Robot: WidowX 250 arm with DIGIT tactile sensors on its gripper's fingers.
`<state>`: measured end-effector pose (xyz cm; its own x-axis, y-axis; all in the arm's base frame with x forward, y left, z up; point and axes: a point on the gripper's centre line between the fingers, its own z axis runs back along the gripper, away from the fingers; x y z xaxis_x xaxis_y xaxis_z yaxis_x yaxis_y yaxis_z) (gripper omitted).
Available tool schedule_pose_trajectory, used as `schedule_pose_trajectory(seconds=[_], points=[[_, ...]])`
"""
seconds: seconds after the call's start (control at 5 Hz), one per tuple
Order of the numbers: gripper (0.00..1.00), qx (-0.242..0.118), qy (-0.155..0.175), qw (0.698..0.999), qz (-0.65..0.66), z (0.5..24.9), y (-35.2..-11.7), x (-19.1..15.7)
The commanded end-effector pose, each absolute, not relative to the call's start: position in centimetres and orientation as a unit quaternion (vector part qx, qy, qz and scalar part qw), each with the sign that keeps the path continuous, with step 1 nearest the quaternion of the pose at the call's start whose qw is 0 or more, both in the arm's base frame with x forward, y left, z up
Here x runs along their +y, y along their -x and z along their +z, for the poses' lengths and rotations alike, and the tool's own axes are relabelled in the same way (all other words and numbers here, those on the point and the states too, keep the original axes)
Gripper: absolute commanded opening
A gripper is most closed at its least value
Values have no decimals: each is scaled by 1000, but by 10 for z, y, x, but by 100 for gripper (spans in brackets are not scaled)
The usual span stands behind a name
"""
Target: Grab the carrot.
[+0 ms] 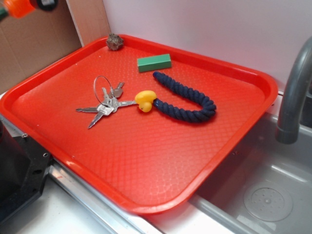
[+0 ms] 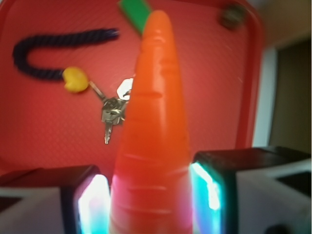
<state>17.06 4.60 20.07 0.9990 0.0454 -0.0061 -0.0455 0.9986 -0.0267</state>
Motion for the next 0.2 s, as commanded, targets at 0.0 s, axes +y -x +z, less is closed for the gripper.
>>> schedule_pose_trajectory(seconds=[0.0], points=[[0, -47, -13, 986, 157, 226, -168, 20]])
